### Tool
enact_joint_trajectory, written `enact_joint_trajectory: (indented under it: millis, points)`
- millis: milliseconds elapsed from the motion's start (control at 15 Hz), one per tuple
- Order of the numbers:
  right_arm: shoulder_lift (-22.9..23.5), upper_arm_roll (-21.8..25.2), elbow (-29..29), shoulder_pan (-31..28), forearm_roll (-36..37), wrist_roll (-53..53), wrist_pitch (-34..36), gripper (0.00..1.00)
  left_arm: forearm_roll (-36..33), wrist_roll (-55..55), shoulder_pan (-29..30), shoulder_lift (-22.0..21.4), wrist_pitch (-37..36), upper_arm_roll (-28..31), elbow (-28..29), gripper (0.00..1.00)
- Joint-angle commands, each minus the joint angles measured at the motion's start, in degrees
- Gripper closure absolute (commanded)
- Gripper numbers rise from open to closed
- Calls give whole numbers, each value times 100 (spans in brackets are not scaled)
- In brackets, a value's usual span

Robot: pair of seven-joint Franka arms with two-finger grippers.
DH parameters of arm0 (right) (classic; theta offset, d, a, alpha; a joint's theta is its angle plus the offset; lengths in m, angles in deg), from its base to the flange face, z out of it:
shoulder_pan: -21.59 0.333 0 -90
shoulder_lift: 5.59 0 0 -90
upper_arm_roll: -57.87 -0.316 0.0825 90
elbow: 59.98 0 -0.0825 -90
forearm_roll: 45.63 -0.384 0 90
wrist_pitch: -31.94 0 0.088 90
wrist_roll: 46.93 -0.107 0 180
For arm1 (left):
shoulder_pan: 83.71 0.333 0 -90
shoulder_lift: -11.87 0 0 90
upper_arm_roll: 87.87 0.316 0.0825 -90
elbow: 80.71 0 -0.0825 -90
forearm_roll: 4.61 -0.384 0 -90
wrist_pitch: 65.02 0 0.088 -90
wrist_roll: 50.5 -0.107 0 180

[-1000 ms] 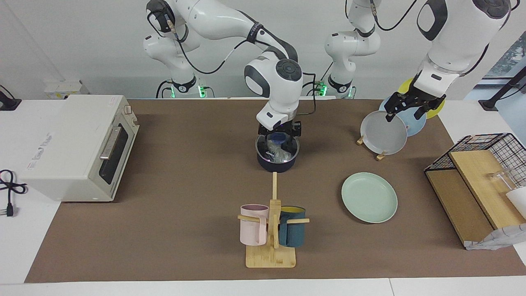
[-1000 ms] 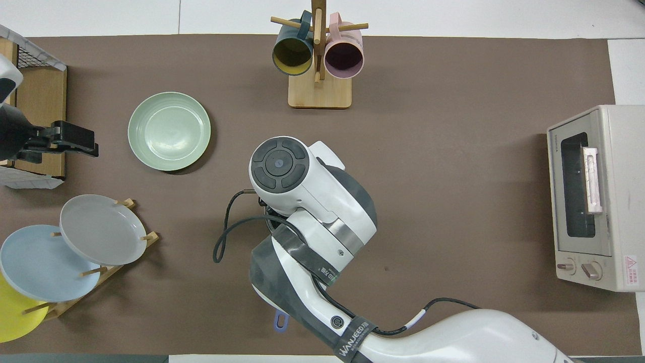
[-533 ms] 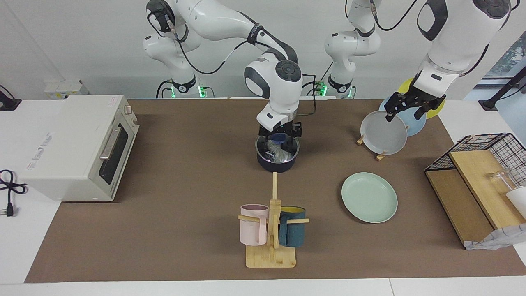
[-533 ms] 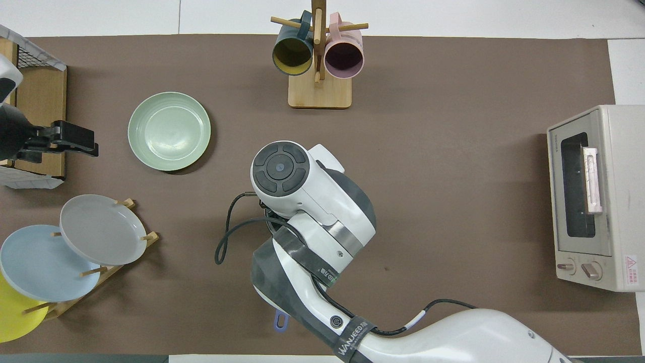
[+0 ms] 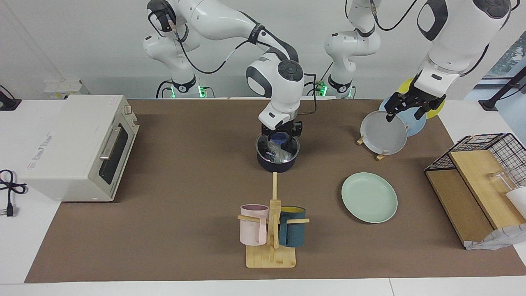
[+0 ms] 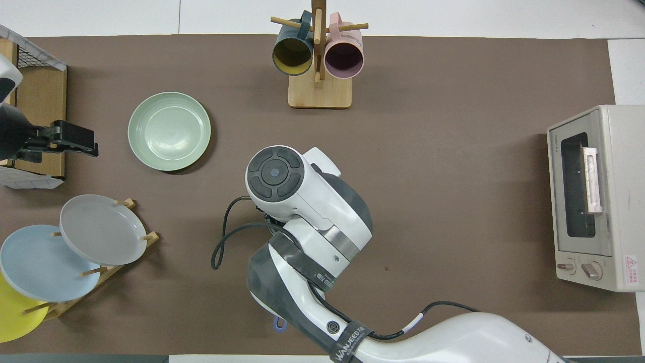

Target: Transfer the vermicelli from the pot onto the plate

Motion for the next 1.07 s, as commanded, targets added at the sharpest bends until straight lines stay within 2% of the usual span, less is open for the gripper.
enact_joint_trajectory:
  millis: [0,133,400,1000]
  points:
    - [-139,-41,210,-23,100,-112,-164,22,-121,110,64,-91,98,-46,88,0]
    - [-139,-41,210,-32,100,-86,-164,27,-121,128,64,-91,116,-46,88,0]
    - [-148,-41,262,-32,100,98,-173,42,-121,128,64,-91,116,-46,88,0]
    - [-139,-41,122,-14,153,125,-24,44,-121,119,55,-91,134,-46,88,0]
